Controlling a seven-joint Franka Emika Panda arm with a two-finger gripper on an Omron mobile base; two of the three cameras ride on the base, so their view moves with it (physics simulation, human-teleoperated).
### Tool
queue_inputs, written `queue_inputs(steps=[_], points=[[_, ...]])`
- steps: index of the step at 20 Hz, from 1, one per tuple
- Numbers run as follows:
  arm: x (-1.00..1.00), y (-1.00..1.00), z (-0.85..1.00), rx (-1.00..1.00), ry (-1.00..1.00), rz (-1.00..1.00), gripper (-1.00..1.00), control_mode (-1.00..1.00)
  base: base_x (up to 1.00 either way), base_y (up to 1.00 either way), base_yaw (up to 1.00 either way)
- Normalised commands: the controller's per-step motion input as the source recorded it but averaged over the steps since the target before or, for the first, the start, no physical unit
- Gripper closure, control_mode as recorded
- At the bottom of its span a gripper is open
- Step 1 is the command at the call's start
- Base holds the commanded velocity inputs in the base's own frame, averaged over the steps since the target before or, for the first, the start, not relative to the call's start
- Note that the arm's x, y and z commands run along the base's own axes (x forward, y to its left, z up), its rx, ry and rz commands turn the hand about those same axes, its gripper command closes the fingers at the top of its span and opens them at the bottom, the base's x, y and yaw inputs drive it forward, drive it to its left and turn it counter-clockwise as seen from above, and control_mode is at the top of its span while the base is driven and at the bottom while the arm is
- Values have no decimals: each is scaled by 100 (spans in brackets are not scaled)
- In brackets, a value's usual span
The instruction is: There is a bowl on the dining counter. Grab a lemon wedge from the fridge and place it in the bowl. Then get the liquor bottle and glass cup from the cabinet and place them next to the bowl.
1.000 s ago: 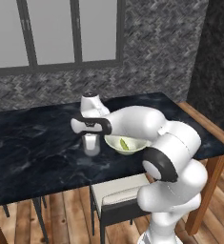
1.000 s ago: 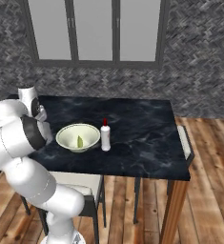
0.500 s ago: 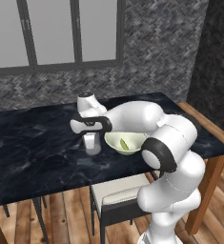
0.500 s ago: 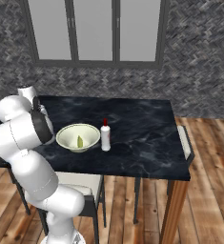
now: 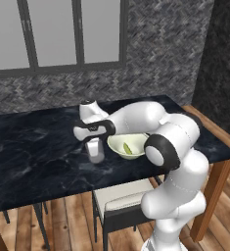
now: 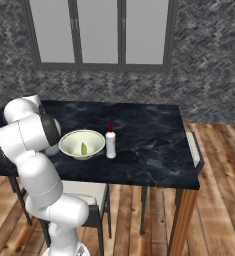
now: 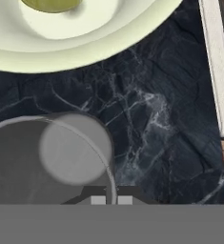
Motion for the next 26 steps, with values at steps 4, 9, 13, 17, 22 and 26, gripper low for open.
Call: queue_inputs(steps=[4,9,13,17,22,26], points=[[6,0,-25,0,6,0,100,-100,0,0,0],[10,0,-18,0,4,0,100,-100,0,0,0],[7,0,-15,0,0,0,100,-100,0,0,0],[0,0,-12,0,0,0,100,-100,0,0,0],[0,0,-2,0,0,0,-100,-100,0,0,0],[0,0,0,0,0,0,-100,-100,0,0,0]])
